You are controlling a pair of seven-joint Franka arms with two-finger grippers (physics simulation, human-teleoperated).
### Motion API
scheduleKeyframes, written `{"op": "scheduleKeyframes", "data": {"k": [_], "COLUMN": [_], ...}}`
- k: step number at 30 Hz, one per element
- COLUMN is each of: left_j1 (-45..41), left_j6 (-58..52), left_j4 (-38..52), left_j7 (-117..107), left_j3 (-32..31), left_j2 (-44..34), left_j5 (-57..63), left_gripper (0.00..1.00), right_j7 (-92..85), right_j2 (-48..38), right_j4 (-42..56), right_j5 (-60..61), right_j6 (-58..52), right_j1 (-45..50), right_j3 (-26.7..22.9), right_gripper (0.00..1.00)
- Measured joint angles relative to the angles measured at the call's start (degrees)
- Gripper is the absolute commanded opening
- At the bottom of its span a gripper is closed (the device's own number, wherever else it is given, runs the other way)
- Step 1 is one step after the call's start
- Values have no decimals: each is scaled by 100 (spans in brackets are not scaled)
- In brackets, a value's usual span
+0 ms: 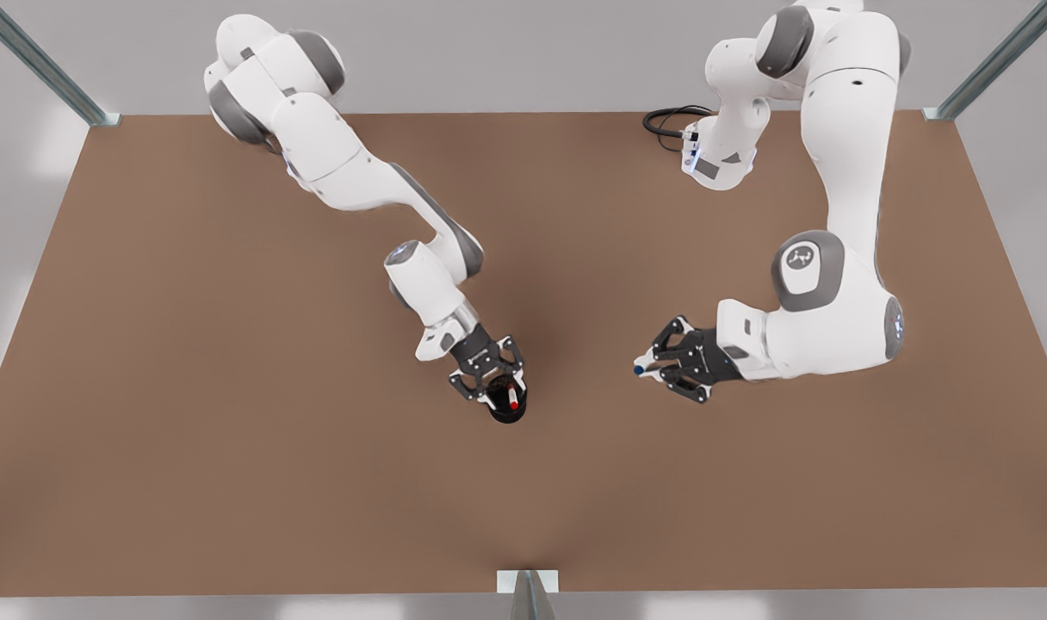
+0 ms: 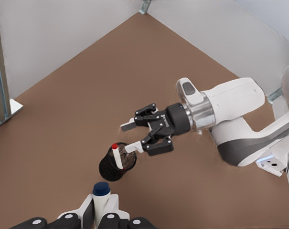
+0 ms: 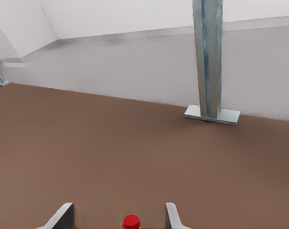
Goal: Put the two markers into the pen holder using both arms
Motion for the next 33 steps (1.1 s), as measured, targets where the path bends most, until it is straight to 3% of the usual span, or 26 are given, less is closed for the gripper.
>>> {"op": "scheduleKeyframes", "data": {"k": [3, 5, 8, 10, 13, 22, 33], "left_j1": [-69, -351, -922, -1268, -1579, -2065, -2332], "left_j6": [174, 420, 1035, 1621, 2514, 4410, 5348], "left_j4": [-6, -25, -41, -43, -44, -27, -17], "left_j7": [438, 687, 1009, 1189, 1401, 1751, 1938], "left_j3": [-242, -313, -329, -331, -331, -331, -333], "left_j2": [19, 43, 201, 379, 590, 1106, 1619], "left_j5": [-105, -143, -269, -313, -343, -372, -389], "left_gripper": [21, 21, 21, 21, 21, 21, 21], "right_j7": [3, 9, -88, -200, -348, -708, -1000], "right_j2": [-1621, -2131, -2681, -2663, -1826, -1727, -1738], "right_j4": [729, 1639, 1758, 1619, 2688, 2995, 2996], "right_j5": [-4, 7, 24, -3, -30, -94, 30], "right_j6": [-2062, -3854, -5982, -7027, -8372, -9588, -9873], "right_j1": [-903, -1819, -2793, -3009, -2974, -2837, -2862], "right_j3": [4, 34, -186, -520, -623, -631, -624], "right_gripper": [100, 100, 100, 100, 100, 100, 100]}}
